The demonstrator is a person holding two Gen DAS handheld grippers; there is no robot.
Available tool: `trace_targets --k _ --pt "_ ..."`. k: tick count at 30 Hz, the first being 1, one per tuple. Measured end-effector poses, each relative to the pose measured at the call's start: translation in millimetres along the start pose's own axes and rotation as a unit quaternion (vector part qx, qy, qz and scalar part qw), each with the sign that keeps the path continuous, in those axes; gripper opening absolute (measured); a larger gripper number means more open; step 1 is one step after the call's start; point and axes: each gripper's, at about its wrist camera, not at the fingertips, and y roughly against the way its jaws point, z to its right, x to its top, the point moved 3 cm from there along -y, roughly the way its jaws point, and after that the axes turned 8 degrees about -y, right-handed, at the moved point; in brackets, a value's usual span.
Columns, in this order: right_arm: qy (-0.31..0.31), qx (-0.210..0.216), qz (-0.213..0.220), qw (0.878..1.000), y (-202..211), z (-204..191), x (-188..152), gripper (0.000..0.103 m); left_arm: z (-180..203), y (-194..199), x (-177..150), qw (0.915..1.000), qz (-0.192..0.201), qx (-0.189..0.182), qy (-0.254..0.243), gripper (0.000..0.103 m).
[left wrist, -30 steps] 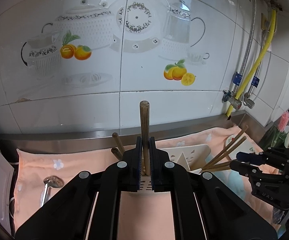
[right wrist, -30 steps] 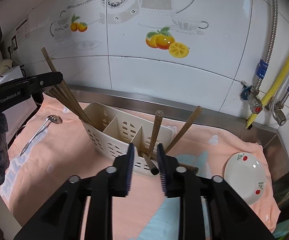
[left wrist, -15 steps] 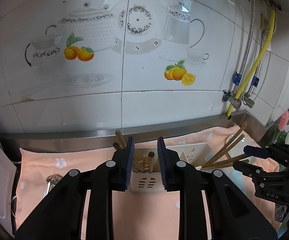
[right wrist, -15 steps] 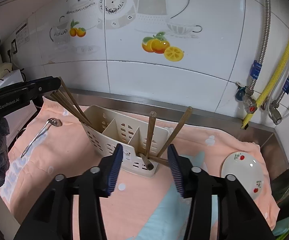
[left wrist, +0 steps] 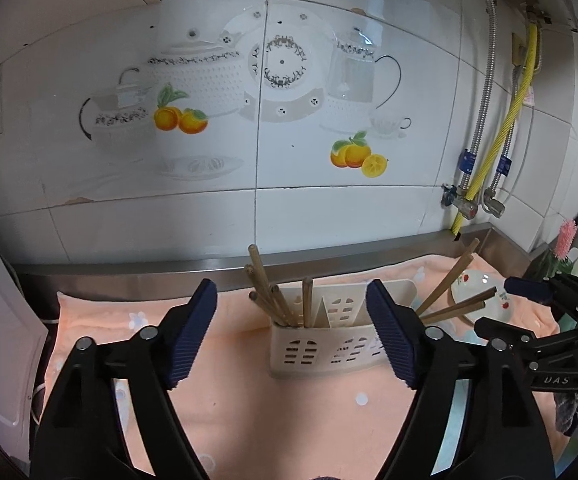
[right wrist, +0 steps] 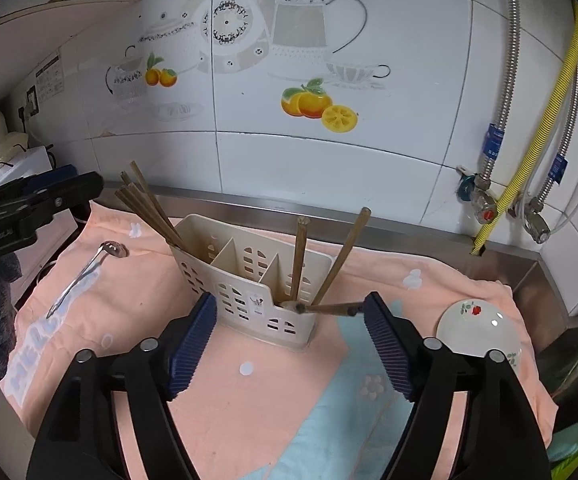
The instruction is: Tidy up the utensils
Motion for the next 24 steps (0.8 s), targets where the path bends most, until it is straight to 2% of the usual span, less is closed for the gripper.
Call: trace_targets --k 8,15,24 --pt "-0.002 -0.008 0.015 1.000 18 3 -8 0.083 0 20 -11 0.9999 0.007 0.012 -0.001 0.095" --pt "-0.002 -0.019 0.027 0.999 33 5 -17 0.090 3 41 -25 0.9997 0.014 0.020 -0.005 0.098" --pt "-0.012 -0.016 0.045 0.999 54 4 -31 0.092 6 62 -43 0.9998 0.011 0.018 -0.004 0.098"
